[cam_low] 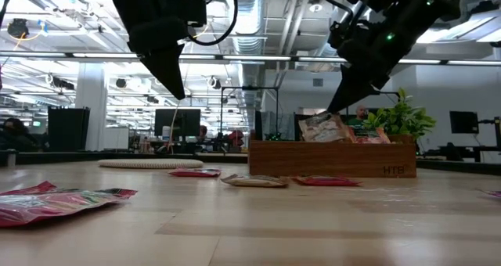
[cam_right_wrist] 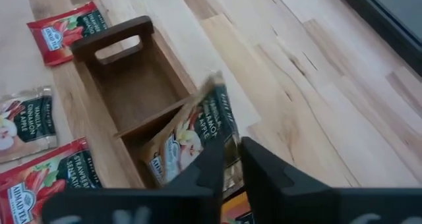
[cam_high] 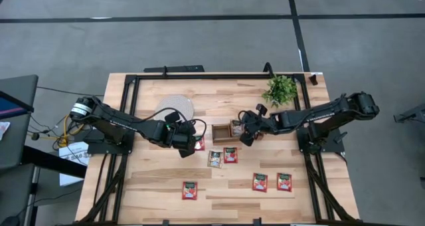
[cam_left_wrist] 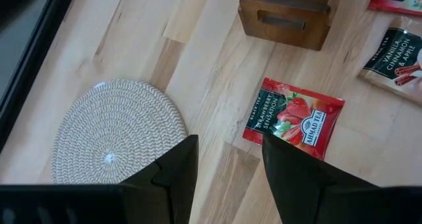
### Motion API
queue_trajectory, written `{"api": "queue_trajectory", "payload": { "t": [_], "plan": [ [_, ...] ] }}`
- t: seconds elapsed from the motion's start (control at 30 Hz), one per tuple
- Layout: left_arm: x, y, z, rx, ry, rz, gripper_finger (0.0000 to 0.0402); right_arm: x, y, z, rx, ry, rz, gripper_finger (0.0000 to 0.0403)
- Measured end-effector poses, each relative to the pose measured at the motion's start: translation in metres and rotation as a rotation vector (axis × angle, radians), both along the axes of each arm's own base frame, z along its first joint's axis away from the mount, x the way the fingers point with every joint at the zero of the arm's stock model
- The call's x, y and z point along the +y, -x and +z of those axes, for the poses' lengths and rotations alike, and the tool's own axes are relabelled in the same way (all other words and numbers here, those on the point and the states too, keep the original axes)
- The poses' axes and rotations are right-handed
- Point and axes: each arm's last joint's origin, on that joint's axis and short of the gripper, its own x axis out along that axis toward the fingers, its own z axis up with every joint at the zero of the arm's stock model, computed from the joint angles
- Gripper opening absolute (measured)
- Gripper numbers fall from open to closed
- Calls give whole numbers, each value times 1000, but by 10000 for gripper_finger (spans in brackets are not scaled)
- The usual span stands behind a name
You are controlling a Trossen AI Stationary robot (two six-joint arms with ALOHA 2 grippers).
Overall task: Pick & Place Tea
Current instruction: Put the brown tea bag into the middle section of the wooden organizer
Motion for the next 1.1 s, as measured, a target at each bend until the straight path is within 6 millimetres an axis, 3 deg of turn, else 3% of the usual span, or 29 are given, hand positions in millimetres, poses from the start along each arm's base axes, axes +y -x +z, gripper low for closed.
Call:
{"api": "queue_trajectory", "payload": {
  "t": [0.23, 0.47, 0.63, 0.83, 1.1],
  "plan": [
    [0, 0, 0, 2, -2, -3, 162, -2, 0, 0, 6, -4, -5, 106],
    [0, 0, 0, 2, -2, -3, 162, 0, -2, 2, -31, -57, 37, 120],
    [0, 0, 0, 2, -2, -3, 162, 7, -5, -3, -2, -186, 136, 96],
    [0, -1, 0, -4, 8, -6, 162, 26, -3, -3, -1, -224, 203, 55],
    [-6, -9, 2, -40, 112, -140, 162, 67, -1, 3, -90, -313, 300, 7]
  ]
}}
